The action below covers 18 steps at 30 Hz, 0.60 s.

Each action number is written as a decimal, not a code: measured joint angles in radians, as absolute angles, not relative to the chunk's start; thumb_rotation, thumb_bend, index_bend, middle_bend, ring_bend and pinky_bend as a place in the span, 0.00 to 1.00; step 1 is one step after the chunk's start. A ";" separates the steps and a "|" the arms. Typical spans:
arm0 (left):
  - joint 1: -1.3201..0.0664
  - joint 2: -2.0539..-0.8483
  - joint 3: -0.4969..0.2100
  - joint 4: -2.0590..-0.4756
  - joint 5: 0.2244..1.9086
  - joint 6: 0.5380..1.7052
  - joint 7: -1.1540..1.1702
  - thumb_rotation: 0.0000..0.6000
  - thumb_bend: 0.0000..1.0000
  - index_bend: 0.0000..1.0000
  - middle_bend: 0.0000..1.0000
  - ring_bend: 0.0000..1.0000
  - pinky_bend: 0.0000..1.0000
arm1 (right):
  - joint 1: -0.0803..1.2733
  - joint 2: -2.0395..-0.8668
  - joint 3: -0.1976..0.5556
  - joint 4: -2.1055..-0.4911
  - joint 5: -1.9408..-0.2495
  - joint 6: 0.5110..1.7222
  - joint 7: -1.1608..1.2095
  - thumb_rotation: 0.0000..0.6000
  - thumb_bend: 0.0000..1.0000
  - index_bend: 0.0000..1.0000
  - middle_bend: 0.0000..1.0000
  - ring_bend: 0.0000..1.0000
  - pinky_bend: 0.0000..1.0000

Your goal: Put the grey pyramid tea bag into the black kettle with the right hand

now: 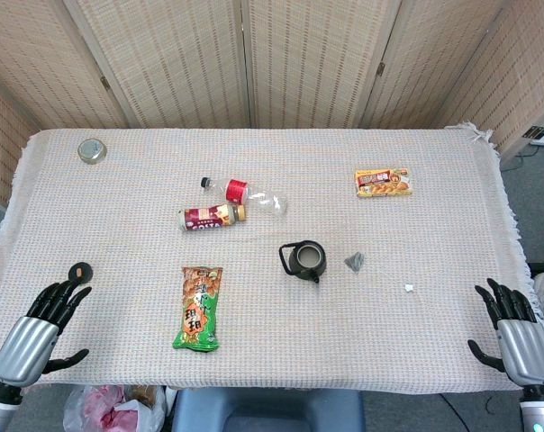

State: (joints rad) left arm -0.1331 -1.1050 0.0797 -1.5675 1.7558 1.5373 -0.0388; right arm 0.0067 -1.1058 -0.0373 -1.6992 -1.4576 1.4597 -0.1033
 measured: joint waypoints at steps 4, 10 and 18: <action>-0.130 -1.104 0.078 -1.568 1.752 1.540 -0.042 1.00 0.15 0.00 0.00 0.00 0.11 | 0.018 -1.108 -0.032 -1.698 -1.448 1.431 -0.109 1.00 0.18 0.08 0.00 0.00 0.00; -0.127 -1.103 0.083 -1.568 1.767 1.551 -0.047 1.00 0.15 0.00 0.00 0.00 0.11 | 0.042 -1.117 -0.017 -1.680 -1.431 1.386 -0.101 1.00 0.18 0.08 0.00 0.00 0.00; -0.131 -1.095 0.085 -1.558 1.778 1.556 -0.083 1.00 0.15 0.00 0.00 0.00 0.11 | 0.123 -1.223 0.033 -1.552 -1.388 1.290 -0.130 1.00 0.22 0.17 0.00 0.00 0.00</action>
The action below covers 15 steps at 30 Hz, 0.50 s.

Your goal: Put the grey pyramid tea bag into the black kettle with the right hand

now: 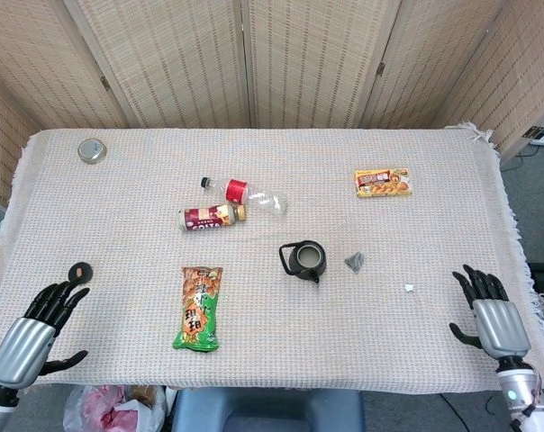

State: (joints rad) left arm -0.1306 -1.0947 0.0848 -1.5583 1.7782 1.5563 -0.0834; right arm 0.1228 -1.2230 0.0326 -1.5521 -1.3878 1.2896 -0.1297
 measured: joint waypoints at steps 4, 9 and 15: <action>-0.128 -1.091 0.088 -1.555 1.789 1.569 -0.096 1.00 0.15 0.00 0.00 0.00 0.11 | 0.175 -1.286 0.052 -1.489 -1.365 1.213 -0.152 1.00 0.25 0.30 0.00 0.00 0.00; -0.128 -1.085 0.090 -1.550 1.789 1.572 -0.120 1.00 0.15 0.00 0.00 0.00 0.11 | 0.237 -1.299 0.074 -1.476 -1.318 1.124 -0.183 1.00 0.26 0.33 0.00 0.00 0.00; -0.128 -1.079 0.090 -1.546 1.782 1.570 -0.139 1.00 0.15 0.00 0.00 0.00 0.11 | 0.287 -1.311 0.086 -1.449 -1.278 1.041 -0.188 1.00 0.26 0.36 0.00 0.00 0.00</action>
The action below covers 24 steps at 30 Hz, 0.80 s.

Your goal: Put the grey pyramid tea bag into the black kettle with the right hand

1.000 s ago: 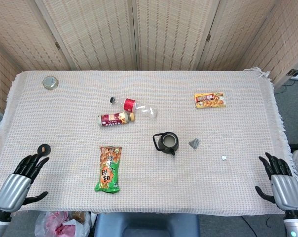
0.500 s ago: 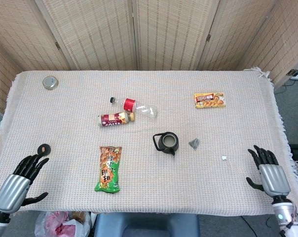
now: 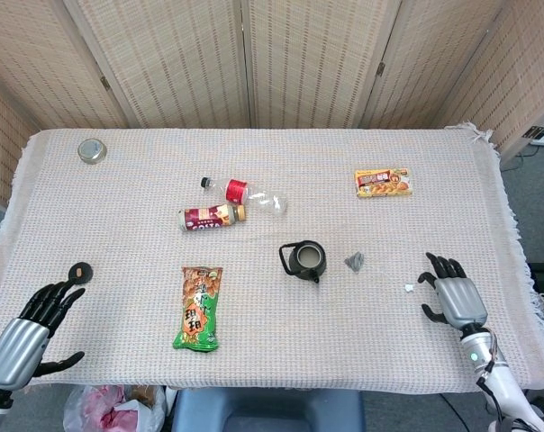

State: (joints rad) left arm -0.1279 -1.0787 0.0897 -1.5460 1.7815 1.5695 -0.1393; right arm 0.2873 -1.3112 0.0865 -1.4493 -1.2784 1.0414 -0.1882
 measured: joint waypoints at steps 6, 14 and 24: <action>-0.132 -1.078 0.087 -1.546 1.771 1.557 -0.143 1.00 0.15 0.00 0.00 0.00 0.11 | 0.324 -1.343 0.089 -1.395 -1.246 0.989 -0.211 1.00 0.26 0.36 0.00 0.00 0.00; -0.138 -1.074 0.087 -1.545 1.767 1.546 -0.152 1.00 0.15 0.00 0.00 0.00 0.11 | 0.348 -1.402 0.091 -1.333 -1.222 0.995 -0.268 1.00 0.27 0.39 0.00 0.00 0.00; -0.143 -1.071 0.087 -1.542 1.765 1.537 -0.162 1.00 0.15 0.00 0.00 0.00 0.11 | 0.369 -1.443 0.085 -1.290 -1.196 0.982 -0.308 1.00 0.31 0.41 0.00 0.00 0.00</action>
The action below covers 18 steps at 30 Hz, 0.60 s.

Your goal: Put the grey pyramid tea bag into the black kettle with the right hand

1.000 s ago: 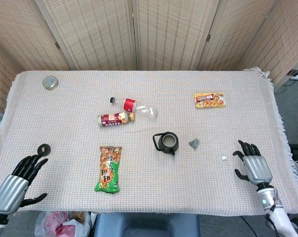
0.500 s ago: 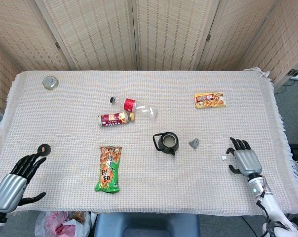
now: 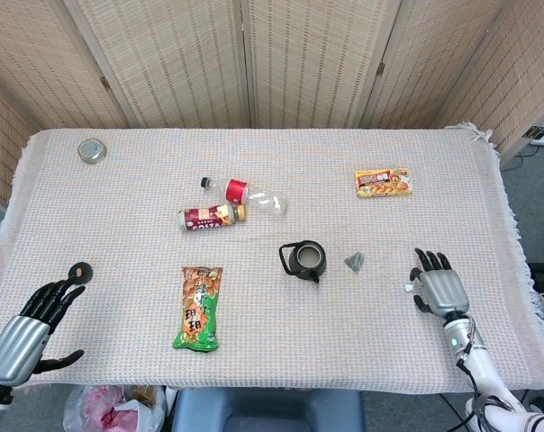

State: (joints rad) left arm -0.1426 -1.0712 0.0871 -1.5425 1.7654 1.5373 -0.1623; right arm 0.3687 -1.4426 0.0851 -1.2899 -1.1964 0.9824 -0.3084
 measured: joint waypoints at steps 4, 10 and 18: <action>-0.144 -1.070 0.087 -1.542 1.765 1.535 -0.164 1.00 0.15 0.00 0.00 0.00 0.11 | 0.374 -1.441 0.080 -1.296 -1.193 0.977 -0.319 1.00 0.31 0.41 0.00 0.00 0.00; -0.145 -1.070 0.088 -1.541 1.765 1.534 -0.169 1.00 0.15 0.00 0.00 0.00 0.11 | 0.377 -1.448 0.079 -1.297 -1.188 0.987 -0.331 1.00 0.31 0.41 0.00 0.00 0.00; -0.148 -1.068 0.088 -1.539 1.764 1.530 -0.178 1.00 0.15 0.00 0.00 0.00 0.11 | 0.381 -1.471 0.074 -1.276 -1.180 0.995 -0.352 1.00 0.31 0.43 0.00 0.00 0.00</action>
State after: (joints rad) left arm -0.1480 -1.0677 0.0884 -1.5388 1.7636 1.5298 -0.1777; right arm 0.3813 -1.4713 0.0745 -1.2755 -1.1795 0.9946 -0.3521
